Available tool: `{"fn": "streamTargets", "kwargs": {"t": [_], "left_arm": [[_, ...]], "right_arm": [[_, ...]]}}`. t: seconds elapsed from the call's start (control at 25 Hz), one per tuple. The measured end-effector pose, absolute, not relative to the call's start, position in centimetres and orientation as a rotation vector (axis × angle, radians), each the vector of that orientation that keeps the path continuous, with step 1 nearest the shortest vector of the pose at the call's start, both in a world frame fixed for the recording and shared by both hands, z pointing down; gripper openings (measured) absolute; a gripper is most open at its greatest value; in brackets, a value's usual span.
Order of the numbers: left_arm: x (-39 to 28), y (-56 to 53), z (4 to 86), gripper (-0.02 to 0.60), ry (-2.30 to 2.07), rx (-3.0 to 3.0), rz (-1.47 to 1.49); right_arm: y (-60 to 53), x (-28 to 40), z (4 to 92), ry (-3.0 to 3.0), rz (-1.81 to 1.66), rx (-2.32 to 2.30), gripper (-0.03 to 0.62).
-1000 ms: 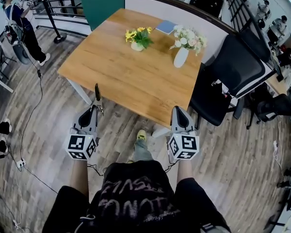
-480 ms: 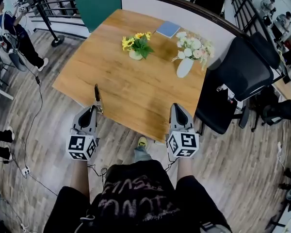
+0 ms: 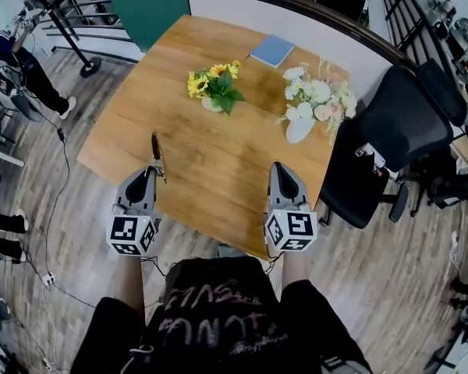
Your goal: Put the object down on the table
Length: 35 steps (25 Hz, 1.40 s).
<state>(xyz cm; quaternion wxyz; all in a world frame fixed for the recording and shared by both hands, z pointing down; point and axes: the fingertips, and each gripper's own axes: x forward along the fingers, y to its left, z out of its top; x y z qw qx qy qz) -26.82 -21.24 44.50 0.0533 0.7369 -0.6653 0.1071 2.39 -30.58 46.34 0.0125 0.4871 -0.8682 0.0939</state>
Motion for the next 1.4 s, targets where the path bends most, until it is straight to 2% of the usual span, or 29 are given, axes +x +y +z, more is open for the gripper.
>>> {"fn": "streamTargets", "kwargs": {"t": [0.72,1.16,1.4], "left_arm": [[-28.3,-31.1,48.3,0.014,-1.845,2.362,0.563],[-28.7,-36.8,52.2,0.014,-1.746,2.520,1.124],[-27.9,-38.7,55.7,0.014,-1.629,2.533,1.279]], "right_arm": [[-35.8,1.8,48.1,-2.567,0.362,1.674,0.005],[-37.1,0.0,49.5,-2.511,0.388,1.699,0.005],[-37.7,-1.0,50.0,-2.506,0.394,1.680,0.005]]}}
